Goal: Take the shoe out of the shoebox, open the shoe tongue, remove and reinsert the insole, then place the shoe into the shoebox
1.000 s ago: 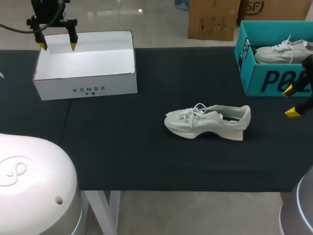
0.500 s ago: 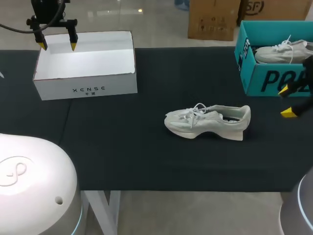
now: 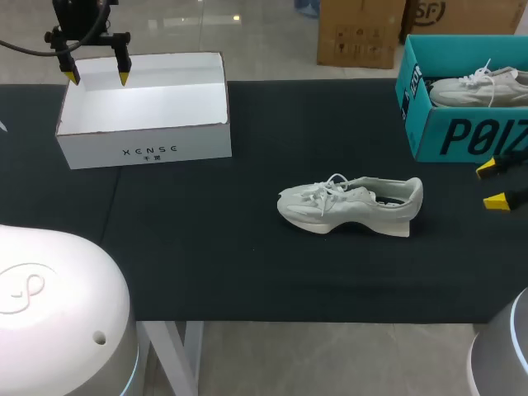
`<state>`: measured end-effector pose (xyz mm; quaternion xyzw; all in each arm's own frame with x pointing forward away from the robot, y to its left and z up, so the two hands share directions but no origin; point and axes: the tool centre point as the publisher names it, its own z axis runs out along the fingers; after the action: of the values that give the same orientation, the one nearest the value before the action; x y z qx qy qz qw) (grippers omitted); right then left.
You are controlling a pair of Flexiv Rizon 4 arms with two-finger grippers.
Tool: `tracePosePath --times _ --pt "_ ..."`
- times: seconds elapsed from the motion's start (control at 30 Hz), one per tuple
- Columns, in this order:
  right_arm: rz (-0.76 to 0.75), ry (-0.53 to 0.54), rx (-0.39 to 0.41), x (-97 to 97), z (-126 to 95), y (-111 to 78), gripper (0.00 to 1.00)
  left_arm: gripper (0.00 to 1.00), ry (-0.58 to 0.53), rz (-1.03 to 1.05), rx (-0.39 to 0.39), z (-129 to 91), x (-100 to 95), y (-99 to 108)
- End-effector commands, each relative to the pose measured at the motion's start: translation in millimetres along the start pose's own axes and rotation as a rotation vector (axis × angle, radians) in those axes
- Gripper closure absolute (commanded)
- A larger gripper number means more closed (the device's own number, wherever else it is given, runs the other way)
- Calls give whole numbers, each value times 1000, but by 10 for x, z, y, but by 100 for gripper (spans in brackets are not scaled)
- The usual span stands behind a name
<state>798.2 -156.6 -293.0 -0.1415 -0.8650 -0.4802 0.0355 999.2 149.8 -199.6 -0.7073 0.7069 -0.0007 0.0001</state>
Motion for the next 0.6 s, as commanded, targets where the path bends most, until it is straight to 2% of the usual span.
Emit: tracePosePath --times 0.03,0.47,0.53,0.6 --pt "15 32 -24 -158 79 -141 0 0 0 0 0 6 -2 -4" --pt "86 30 -67 -213 299 -441 0 0 0 0 0 6 -2 -4" --pt "80 19 -91 -234 319 -484 0 0 0 0 0 6 -2 -4" --pt "35 -1 -153 -248 338 -531 0 0 0 0 0 6 -2 -4"
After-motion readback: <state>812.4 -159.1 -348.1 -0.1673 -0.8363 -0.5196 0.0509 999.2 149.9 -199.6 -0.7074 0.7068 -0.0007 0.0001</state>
